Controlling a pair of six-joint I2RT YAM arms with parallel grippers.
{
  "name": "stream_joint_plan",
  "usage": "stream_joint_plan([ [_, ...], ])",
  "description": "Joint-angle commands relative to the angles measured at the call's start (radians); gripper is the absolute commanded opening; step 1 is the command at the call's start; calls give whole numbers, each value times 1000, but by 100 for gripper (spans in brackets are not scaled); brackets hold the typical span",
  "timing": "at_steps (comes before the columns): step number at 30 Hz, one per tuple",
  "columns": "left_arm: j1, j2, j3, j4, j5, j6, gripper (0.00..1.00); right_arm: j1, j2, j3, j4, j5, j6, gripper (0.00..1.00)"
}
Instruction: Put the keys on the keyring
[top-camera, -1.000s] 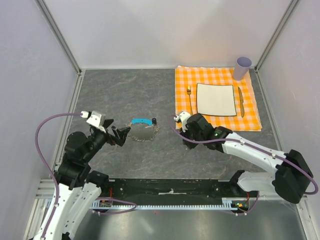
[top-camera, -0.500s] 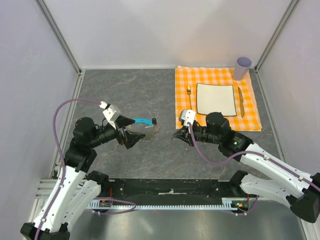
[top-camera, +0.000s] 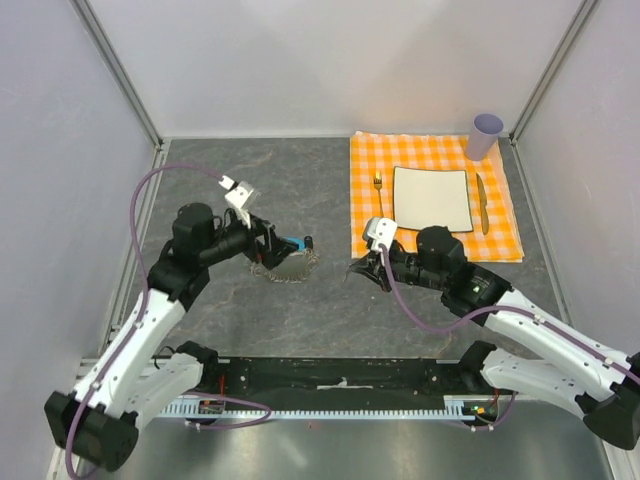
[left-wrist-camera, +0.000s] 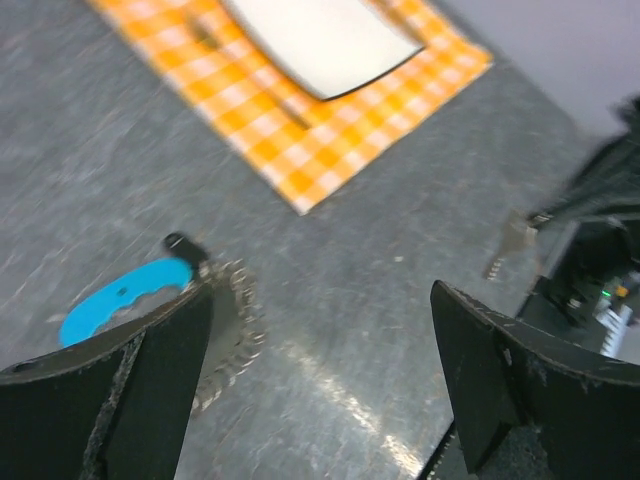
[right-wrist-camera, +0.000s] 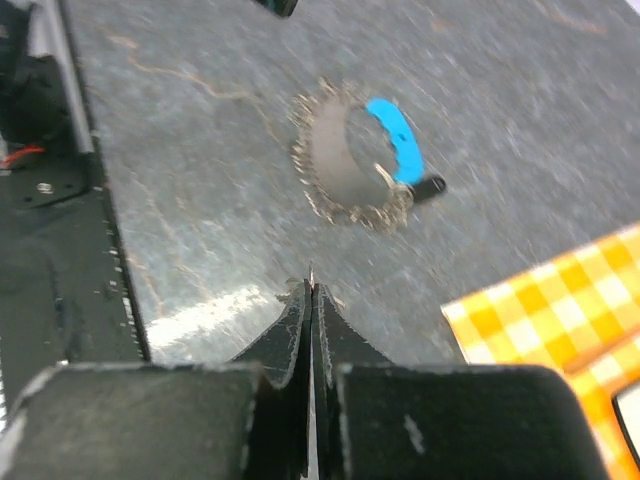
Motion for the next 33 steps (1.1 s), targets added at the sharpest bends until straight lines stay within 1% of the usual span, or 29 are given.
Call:
stream_joint_plan([
  [1,-3,200,111,-154,-260,19,94,2,26,-11,-55,267,45,0],
  [2,-5,294,156,-177,-265,28,91,2,28,-15,-56,306,62,0],
  [3,-9,337,179,-200,-277,34,90,3,29,-18,-55,341,64,0],
  [4,-17,380,203,-249,-292,40,90,2,32,-23,-55,410,68,0],
  [5,-43,429,252,-269,-336,48,90,2,38,-26,-53,435,78,0],
  [6,-63,508,277,-295,-366,69,89,0,41,-29,-55,462,82,0],
  [7,-84,556,302,-315,-402,82,89,0,46,-35,-55,481,87,0],
  [8,-130,596,349,-358,-468,97,89,2,57,-37,-53,517,90,0],
  [9,-152,676,372,-381,-501,131,89,2,61,-38,-53,533,94,0],
  [11,-201,739,429,-438,-586,171,88,2,74,-43,-53,564,96,0],
  [13,-224,806,460,-463,-611,191,87,2,78,-41,-52,578,93,0],
  [15,-233,843,480,-492,-611,170,83,2,80,-40,-52,594,96,0],
  [17,-252,876,484,-495,-619,143,83,2,81,-40,-49,602,99,0],
  [18,-259,879,481,-493,-622,96,82,2,83,-40,-49,605,99,0],
  [19,-278,882,472,-490,-618,82,80,2,83,-40,-47,605,99,0],
  [25,-316,842,399,-420,-595,-5,80,2,94,-38,-42,604,101,0],
  [26,-318,825,386,-409,-558,4,80,2,91,-38,-41,604,101,0],
  [28,-319,827,374,-400,-555,66,79,2,80,-41,-41,601,101,0],
  [29,-319,830,374,-400,-570,103,78,2,77,-41,-41,596,99,0],
  [30,-319,847,377,-400,-588,170,77,2,75,-43,-41,595,101,0],
  [33,-319,882,409,-414,-673,246,75,3,71,-41,-42,599,99,0],
])
